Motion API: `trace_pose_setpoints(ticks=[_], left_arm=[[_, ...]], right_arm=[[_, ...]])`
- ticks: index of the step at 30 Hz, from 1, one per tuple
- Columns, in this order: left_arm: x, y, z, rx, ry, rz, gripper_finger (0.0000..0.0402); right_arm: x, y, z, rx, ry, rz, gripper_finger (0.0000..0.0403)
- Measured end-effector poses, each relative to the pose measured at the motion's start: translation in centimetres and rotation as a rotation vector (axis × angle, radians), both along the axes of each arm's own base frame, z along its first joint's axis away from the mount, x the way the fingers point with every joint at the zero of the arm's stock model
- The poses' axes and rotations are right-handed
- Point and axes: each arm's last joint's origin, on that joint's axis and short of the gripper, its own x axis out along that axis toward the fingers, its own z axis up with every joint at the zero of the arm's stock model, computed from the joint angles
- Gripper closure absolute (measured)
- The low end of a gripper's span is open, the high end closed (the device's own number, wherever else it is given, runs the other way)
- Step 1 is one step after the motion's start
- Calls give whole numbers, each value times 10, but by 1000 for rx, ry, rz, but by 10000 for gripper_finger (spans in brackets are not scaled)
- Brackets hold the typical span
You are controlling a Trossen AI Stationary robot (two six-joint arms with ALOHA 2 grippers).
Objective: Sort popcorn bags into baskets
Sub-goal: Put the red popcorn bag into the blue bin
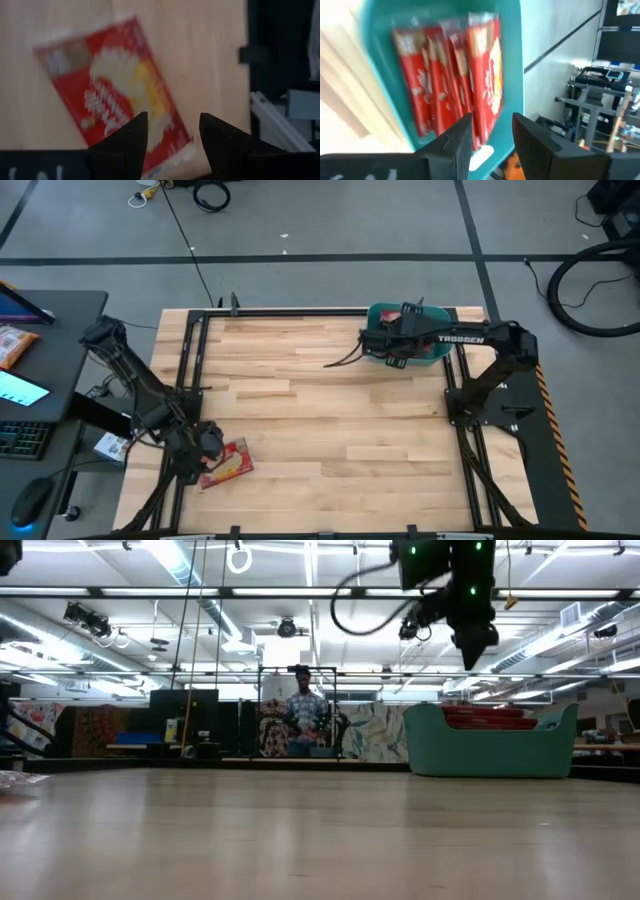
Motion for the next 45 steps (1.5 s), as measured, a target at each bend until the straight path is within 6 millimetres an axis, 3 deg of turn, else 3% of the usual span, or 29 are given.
trace_pose_setpoints(ticks=[8,18,24,29,35,38,45], left_arm=[[-9,-9,-28,33,187,33,233],[2,-14,-64,235,252,-51,239],[22,-11,-73,391,78,-125,240],[46,-7,-71,517,-188,-137,240],[84,3,-63,739,-486,-16,240],[98,7,-62,714,-526,-53,240],[109,7,-47,442,-462,-153,240]], right_arm=[[14,46,17,-31,-154,80,260],[22,98,19,-70,-330,167,260],[37,125,21,-10,-493,289,260],[49,148,27,65,-632,402,260],[57,172,34,108,-765,508,260],[58,181,38,118,-813,546,260],[61,194,35,181,-858,561,260]])
